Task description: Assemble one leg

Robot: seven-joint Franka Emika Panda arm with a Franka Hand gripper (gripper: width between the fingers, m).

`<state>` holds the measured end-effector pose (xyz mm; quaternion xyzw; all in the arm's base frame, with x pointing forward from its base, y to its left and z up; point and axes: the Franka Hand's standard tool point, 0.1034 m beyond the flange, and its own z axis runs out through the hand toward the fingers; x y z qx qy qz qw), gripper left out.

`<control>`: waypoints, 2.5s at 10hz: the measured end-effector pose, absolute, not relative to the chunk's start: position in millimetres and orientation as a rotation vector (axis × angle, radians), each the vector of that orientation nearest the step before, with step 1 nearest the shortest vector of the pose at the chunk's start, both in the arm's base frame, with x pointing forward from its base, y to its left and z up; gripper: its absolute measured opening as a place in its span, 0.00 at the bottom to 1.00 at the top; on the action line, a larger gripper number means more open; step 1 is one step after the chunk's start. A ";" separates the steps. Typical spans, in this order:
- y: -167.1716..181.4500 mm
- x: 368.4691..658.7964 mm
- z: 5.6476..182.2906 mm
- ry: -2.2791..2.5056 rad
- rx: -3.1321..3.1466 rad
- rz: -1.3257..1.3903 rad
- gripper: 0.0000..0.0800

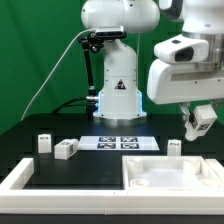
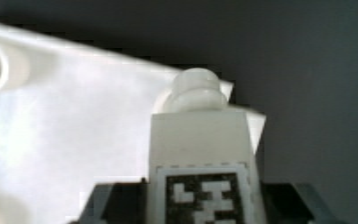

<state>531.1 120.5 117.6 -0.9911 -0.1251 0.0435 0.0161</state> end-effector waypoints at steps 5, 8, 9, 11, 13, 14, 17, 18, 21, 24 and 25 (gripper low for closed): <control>121.3 550.2 119.4 -0.377 -2.999 -0.573 0.36; 115.6 575.0 113.5 -0.475 -2.987 -0.630 0.36; 116.9 583.5 109.9 -0.490 -2.984 -0.637 0.36; 114.0 605.5 102.0 -0.546 -2.978 -0.656 0.36; 114.0 611.0 99.8 -0.564 -2.976 -0.660 0.36; 114.0 610.8 99.3 -0.564 -2.976 -0.659 0.36; 111.8 612.6 91.4 -0.583 -2.977 -0.648 0.36; 112.3 615.1 87.8 -0.581 -2.977 -0.646 0.36; 113.3 616.7 79.7 -0.580 -2.977 -0.637 0.36; 116.5 614.3 70.8 -0.583 -2.972 -0.639 0.36; 118.3 613.2 66.9 -0.585 -2.969 -0.644 0.36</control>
Offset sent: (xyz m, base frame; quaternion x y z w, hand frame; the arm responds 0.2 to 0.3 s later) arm 0.0000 0.0000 0.0000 0.0000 0.2377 0.0000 0.9713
